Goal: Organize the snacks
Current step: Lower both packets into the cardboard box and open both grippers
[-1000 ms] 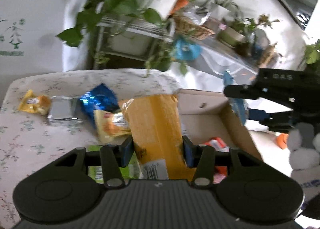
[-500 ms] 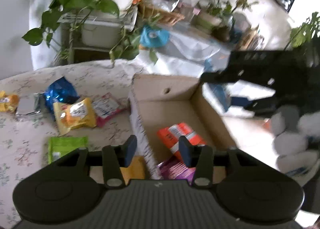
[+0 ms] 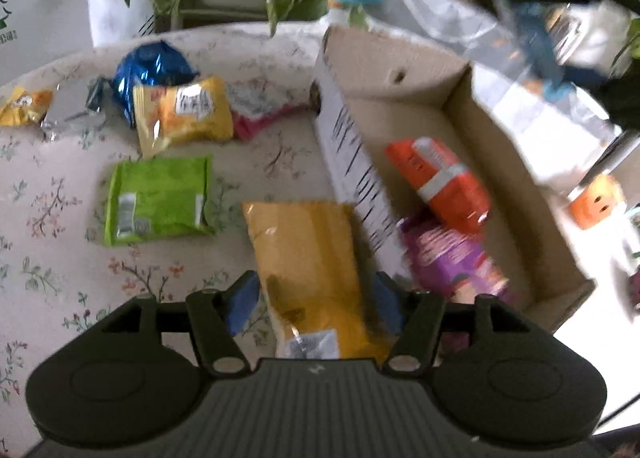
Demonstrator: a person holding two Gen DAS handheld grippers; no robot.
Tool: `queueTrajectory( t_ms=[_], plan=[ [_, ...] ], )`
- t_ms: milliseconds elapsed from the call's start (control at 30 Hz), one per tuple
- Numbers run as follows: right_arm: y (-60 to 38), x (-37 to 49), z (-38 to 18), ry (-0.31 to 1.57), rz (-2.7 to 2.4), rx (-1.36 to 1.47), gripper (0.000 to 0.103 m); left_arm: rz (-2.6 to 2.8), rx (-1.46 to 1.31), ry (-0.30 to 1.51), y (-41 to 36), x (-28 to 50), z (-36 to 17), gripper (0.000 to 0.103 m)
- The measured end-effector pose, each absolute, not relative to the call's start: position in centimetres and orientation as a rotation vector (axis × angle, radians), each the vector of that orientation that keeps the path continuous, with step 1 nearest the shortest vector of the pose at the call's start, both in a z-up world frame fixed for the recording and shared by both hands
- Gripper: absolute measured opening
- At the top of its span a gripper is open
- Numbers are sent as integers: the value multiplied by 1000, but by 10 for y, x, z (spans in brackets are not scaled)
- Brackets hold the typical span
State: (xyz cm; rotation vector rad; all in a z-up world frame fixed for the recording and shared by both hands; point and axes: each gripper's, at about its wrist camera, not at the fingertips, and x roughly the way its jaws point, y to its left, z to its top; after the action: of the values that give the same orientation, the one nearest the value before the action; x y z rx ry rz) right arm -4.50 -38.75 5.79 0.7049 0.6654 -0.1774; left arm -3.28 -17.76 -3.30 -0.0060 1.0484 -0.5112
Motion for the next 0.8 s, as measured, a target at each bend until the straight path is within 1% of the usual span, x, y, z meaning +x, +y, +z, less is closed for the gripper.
queueTrajectory(
  t_ms=[100,167,267,333,433,567,700,800],
  plan=[
    [-389,-45,58,662,-176,713,60,-491,13,1059,-177,-34,-47,63],
    [-388,-45,58,661,-173,713,60,-478,28,1037,-173,-36,-49,54],
    [-387,-44,59,662,-163,712,60,-476,35,1024,-168,-36,-48,46],
    [-386,-44,59,662,-161,717,60,-458,25,1015,-165,-33,-45,44],
    [-387,-44,58,666,-152,721,60,-422,-14,974,-156,-33,-30,44],
    [-390,-44,57,676,-148,737,60,-449,-21,891,-154,-35,3,44],
    [-391,-43,57,680,-154,750,60,-540,-19,857,-176,-39,30,44],
    [-393,-44,57,676,-158,764,60,-622,11,854,-202,-44,38,44]
  ],
)
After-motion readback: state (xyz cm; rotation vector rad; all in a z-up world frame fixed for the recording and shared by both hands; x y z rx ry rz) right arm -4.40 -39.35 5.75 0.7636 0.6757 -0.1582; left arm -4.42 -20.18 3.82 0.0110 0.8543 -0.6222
